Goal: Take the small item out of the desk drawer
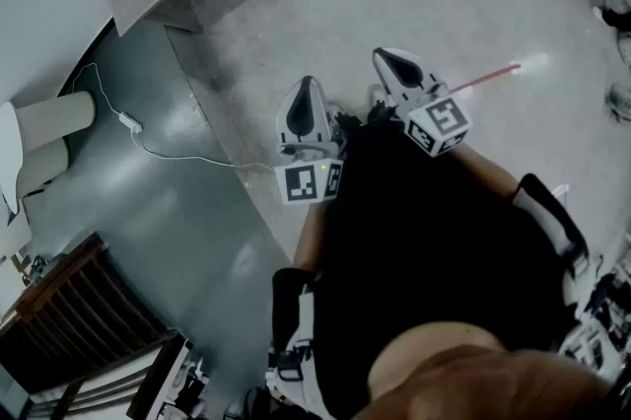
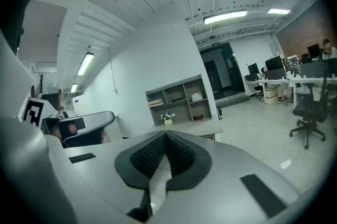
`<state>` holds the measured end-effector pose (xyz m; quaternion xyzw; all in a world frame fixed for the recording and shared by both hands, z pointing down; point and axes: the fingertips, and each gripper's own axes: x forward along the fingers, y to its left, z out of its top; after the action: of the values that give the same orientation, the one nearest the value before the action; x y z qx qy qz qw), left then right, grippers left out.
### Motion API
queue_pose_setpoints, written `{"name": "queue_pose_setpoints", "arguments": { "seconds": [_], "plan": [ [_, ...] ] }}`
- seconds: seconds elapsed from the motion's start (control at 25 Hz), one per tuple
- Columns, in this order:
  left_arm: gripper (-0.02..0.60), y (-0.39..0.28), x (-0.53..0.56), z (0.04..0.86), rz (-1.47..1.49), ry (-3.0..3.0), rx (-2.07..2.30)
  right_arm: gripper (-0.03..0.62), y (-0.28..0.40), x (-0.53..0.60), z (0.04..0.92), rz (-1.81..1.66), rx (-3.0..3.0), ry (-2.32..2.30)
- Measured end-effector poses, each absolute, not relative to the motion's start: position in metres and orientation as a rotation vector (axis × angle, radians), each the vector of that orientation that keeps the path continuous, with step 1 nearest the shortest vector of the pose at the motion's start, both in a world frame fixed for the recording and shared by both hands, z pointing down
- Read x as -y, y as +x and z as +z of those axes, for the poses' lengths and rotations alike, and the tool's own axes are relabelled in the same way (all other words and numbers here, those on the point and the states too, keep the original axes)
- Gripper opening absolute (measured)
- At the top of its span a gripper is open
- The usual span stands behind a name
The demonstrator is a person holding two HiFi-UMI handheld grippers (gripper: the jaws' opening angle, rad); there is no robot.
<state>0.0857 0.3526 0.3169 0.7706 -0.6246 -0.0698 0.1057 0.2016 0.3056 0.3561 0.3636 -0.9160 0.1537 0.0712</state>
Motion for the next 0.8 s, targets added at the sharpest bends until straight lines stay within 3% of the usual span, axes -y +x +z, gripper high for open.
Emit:
{"name": "queue_pose_setpoints", "arguments": {
  "seconds": [0.8],
  "plan": [
    [-0.003,0.046,-0.364,0.325,-0.254,2.315,1.778,-0.002,0.162,-0.321,0.366,0.498,2.734,1.16]
  ]
}}
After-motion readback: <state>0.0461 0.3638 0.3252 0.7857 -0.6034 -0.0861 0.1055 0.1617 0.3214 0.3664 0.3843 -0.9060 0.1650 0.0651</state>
